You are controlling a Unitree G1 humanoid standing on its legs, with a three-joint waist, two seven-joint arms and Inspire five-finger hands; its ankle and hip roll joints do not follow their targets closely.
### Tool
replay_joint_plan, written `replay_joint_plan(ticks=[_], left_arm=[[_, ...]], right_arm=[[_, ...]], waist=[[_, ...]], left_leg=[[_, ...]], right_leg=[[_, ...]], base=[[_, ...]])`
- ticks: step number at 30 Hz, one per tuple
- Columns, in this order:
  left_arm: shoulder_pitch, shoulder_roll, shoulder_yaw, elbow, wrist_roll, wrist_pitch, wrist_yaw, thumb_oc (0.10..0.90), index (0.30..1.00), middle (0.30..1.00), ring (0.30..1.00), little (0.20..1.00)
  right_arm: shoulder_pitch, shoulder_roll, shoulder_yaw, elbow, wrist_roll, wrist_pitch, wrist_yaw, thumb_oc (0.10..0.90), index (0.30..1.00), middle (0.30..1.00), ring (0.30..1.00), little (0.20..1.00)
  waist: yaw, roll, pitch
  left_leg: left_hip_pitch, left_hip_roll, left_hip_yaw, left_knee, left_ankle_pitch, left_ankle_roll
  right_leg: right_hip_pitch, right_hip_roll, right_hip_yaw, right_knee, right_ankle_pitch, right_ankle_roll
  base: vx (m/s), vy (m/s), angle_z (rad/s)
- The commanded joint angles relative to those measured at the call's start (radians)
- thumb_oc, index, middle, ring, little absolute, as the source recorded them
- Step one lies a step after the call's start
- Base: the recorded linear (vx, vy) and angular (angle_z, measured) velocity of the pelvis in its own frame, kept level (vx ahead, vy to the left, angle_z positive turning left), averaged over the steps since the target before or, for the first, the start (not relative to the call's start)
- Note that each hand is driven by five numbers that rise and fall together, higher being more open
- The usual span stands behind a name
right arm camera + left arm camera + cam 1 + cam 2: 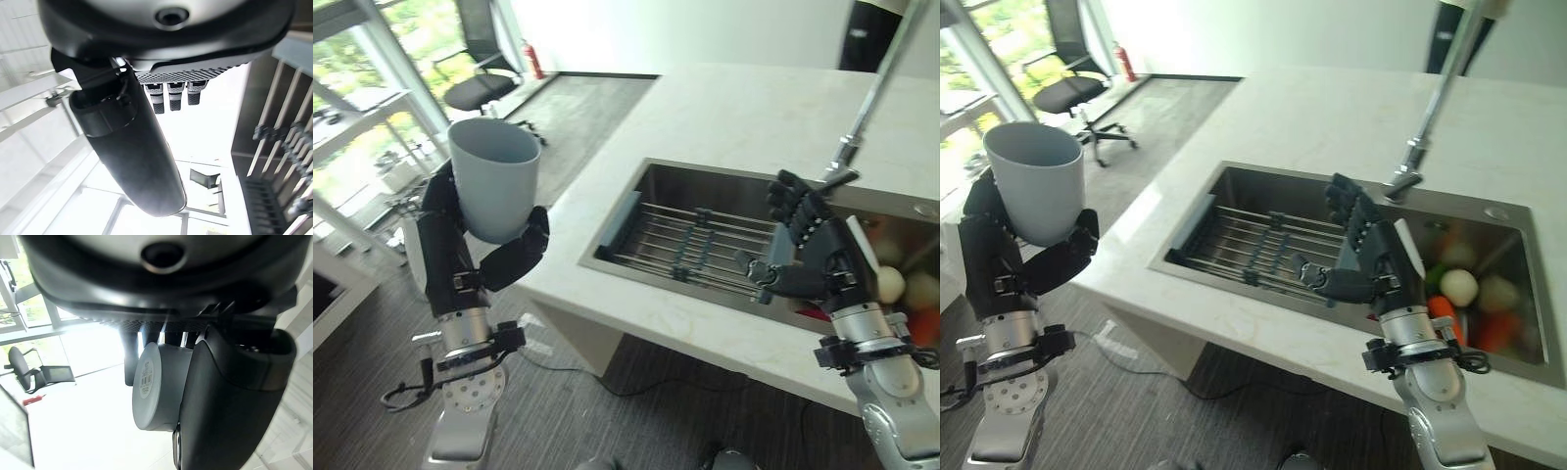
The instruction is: Place the dishes in the dishwasher.
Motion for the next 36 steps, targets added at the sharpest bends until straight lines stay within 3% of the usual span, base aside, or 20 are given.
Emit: replay_joint_plan(ticks=[1,3,4,5,7,10,11,13,14,15,16,17,23,31,32,33,36], left_arm=[[-0.071,0.053,0.071,-0.087,-0.030,-0.132,0.026,0.400,0.300,0.300,0.300,0.300],[-0.059,0.047,0.077,-0.091,-0.035,-0.135,0.012,0.400,0.300,0.300,0.300,0.300],[-0.041,0.042,0.095,-0.098,-0.049,-0.147,-0.017,0.400,0.300,0.300,0.300,0.300],[-0.033,0.041,0.102,-0.103,-0.057,-0.148,-0.030,0.400,0.300,0.300,0.300,0.300],[-0.012,0.035,0.134,-0.134,-0.102,-0.137,-0.083,0.400,0.300,0.300,0.300,0.300],[-0.015,0.036,0.153,-0.155,-0.129,-0.115,-0.111,0.400,0.300,0.300,0.300,0.300],[-0.020,0.035,0.151,-0.161,-0.128,-0.109,-0.120,0.400,0.300,0.300,0.300,0.300],[-0.059,0.044,0.119,-0.156,-0.111,-0.090,-0.129,0.400,0.300,0.300,0.300,0.300],[-0.101,0.048,0.094,-0.134,-0.113,-0.074,-0.141,0.400,0.300,0.300,0.300,0.300],[-0.136,0.041,0.066,-0.115,-0.077,-0.057,-0.122,0.400,0.300,0.300,0.300,0.300],[-0.142,0.038,0.053,-0.113,-0.054,-0.052,-0.105,0.400,0.300,0.300,0.300,0.300],[-0.141,0.044,0.035,-0.118,-0.021,-0.039,-0.067,0.400,0.300,0.300,0.300,0.300],[-0.089,0.052,0.072,-0.163,-0.058,-0.050,-0.055,0.400,0.300,0.300,0.300,0.300],[-0.024,0.057,0.118,-0.204,-0.080,-0.029,-0.035,0.400,0.300,0.300,0.300,0.300],[-0.120,0.060,-0.025,-0.110,0.043,-0.107,0.024,0.400,0.300,0.300,0.300,0.300],[-0.127,0.062,-0.028,-0.108,0.035,-0.103,0.042,0.400,0.300,0.300,0.300,0.300],[-0.129,0.045,-0.030,-0.106,0.029,-0.099,0.019,0.400,0.300,0.300,0.300,0.300]], right_arm=[[-0.134,0.018,-0.042,-0.065,0.001,-0.127,-0.002,0.800,0.900,0.900,0.900,0.900],[-0.130,0.022,-0.049,-0.064,0.010,-0.132,0.014,0.800,0.900,0.900,0.900,0.900],[-0.114,0.035,-0.060,-0.068,0.010,-0.142,0.023,0.800,0.900,0.900,0.900,0.900],[-0.106,0.043,-0.063,-0.073,0.007,-0.144,0.027,0.800,0.900,0.900,0.900,0.900],[-0.079,0.112,-0.044,-0.107,-0.037,-0.144,0.030,0.800,0.900,0.900,0.900,0.900],[-0.065,0.156,-0.019,-0.127,-0.082,-0.140,0.032,0.800,0.900,0.900,0.900,0.900],[-0.063,0.163,-0.016,-0.130,-0.088,-0.142,0.025,0.800,0.900,0.900,0.900,0.900],[-0.062,0.165,-0.019,-0.123,-0.095,-0.146,-0.004,0.800,0.900,0.900,0.900,0.900],[-0.063,0.153,-0.033,-0.112,-0.081,-0.139,-0.015,0.800,0.900,0.900,0.900,0.900],[-0.067,0.135,-0.042,-0.103,-0.053,-0.128,0.007,0.800,0.900,0.900,0.900,0.900],[-0.071,0.130,-0.040,-0.100,-0.046,-0.128,0.016,0.800,0.900,0.900,0.900,0.900],[-0.074,0.130,-0.024,-0.102,-0.039,-0.128,0.023,0.800,0.900,0.900,0.900,0.900],[-0.096,0.113,0.024,-0.127,-0.039,-0.129,-0.002,0.800,0.900,0.900,0.900,0.900],[-0.100,0.086,0.031,-0.154,-0.008,-0.094,0.018,0.800,0.900,0.900,0.900,0.900],[-0.066,0.130,0.043,-0.071,-0.028,-0.156,0.015,0.800,0.900,0.900,0.900,0.900],[-0.097,0.118,0.058,-0.069,-0.010,-0.135,0.010,0.800,0.900,0.900,0.900,0.900],[-0.123,0.119,0.071,-0.061,-0.052,-0.149,-0.002,0.800,0.900,0.900,0.900,0.900]], waist=[[-0.024,-0.019,-0.021],[-0.020,-0.011,-0.027],[-0.004,-0.005,-0.028],[0.000,-0.003,-0.030],[0.054,-0.007,-0.024],[0.077,-0.020,-0.016],[0.074,-0.023,-0.014],[0.029,-0.031,-0.010],[-0.007,-0.036,-0.018],[-0.027,-0.043,-0.028],[-0.026,-0.046,-0.032],[-0.021,-0.053,-0.032],[0.061,-0.052,-0.033],[0.088,-0.037,-0.050],[-0.028,-0.031,-0.017],[-0.020,-0.033,-0.024],[-0.007,-0.034,-0.038]], left_leg=[[-0.053,0.055,-0.066,0.044,-0.019,-0.020],[-0.055,0.057,-0.065,0.044,-0.050,-0.010],[-0.073,0.037,-0.085,0.044,-0.117,0.006],[-0.080,0.021,-0.098,0.044,-0.146,0.017],[-0.110,-0.071,-0.197,0.044,-0.232,0.034],[-0.128,-0.131,-0.272,0.044,-0.258,0.054],[-0.134,-0.143,-0.299,0.044,-0.262,0.060],[-0.180,-0.183,-0.395,0.044,-0.250,0.093],[-0.202,-0.208,-0.465,0.044,-0.250,0.111],[-0.222,-0.222,-0.512,0.044,-0.240,0.120],[-0.229,-0.224,-0.520,0.044,-0.239,0.121],[-0.230,-0.235,-0.542,0.044,-0.247,0.126],[-0.236,-0.192,-0.563,0.044,-0.232,0.112],[-0.247,-0.158,-0.582,0.044,-0.211,0.074],[-0.203,-0.259,-0.522,0.044,-0.279,0.152],[-0.203,-0.248,-0.501,0.044,-0.275,0.146],[-0.206,-0.226,-0.484,0.044,-0.270,0.137]], right_leg=[[0.062,0.076,0.146,-0.021,-0.119,0.130],[0.064,0.059,0.131,-0.021,-0.105,0.145],[0.066,0.035,0.118,-0.021,-0.082,0.173],[0.065,0.018,0.110,-0.021,-0.066,0.193],[0.055,-0.067,0.080,-0.021,0.030,0.259],[0.053,-0.098,0.080,-0.021,0.063,0.271],[0.046,-0.092,0.103,-0.021,0.058,0.269],[-0.019,-0.014,0.244,-0.021,0.033,0.229],[-0.044,0.064,0.379,-0.021,0.000,0.218],[-0.059,0.121,0.468,-0.021,-0.024,0.210],[-0.066,0.128,0.477,-0.021,-0.026,0.210],[-0.076,0.129,0.492,-0.021,0.013,0.216],[-0.006,0.132,0.411,-0.021,-0.081,0.211],[0.016,0.147,0.380,-0.021,-0.125,0.184],[-0.026,0.200,0.449,-0.021,-0.081,0.172],[-0.028,0.203,0.458,-0.021,-0.092,0.172],[-0.022,0.226,0.458,-0.021,-0.110,0.157]], base=[[-0.27,0.461,1.29],[-0.20,0.398,1.50],[-0.18,0.385,1.32],[-0.24,0.571,1.15],[-0.17,0.561,1.20],[-0.07,0.376,1.05],[-0.02,0.267,0.79],[-0.03,0.145,1.48],[0.04,0.073,2.63],[0.12,0.037,3.08],[0.12,-0.043,3.28],[0.09,-0.099,2.00],[0.03,-0.208,0.50],[0.02,-0.101,0.13],[-0.01,-0.183,0.17],[-0.02,-0.213,0.02],[0.01,-0.324,-0.17]])
